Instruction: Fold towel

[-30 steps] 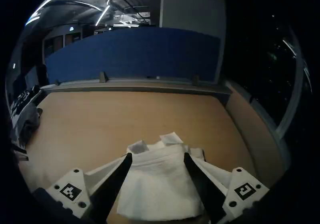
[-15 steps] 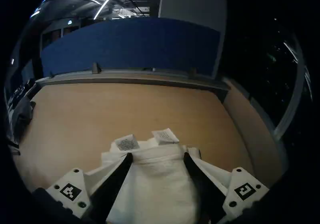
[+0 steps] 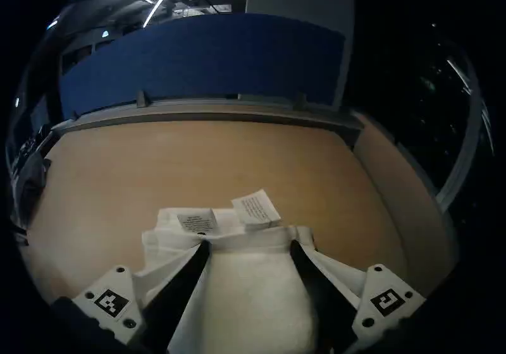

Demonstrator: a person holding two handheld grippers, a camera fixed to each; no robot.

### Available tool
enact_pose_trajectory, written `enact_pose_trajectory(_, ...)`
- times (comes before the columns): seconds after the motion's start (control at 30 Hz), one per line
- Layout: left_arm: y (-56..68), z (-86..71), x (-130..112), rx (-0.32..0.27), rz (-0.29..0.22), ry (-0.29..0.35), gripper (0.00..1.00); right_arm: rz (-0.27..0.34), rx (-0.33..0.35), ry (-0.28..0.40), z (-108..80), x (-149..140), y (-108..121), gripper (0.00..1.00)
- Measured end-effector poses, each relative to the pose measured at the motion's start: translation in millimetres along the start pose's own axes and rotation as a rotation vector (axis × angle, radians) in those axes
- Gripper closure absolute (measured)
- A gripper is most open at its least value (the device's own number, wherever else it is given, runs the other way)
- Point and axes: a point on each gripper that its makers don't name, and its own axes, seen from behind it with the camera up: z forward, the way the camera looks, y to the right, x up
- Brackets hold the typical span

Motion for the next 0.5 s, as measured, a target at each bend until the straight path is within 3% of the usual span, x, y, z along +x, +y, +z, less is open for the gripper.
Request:
enact_pose_trajectory(0.27, 1.9, 2.4, -4.1, 0.003, -0.002, -0.006, 0.09, 0.020, 0.009, -0.006, 8.5, -4.8, 4.5, 0.00)
enact_pose_trajectory(0.5, 4.5, 1.7, -3.6, 0.001, 0.002, -0.006, 0.09, 0.013, 0.016, 0.001, 1.6, -0.1, 3.2, 0.00)
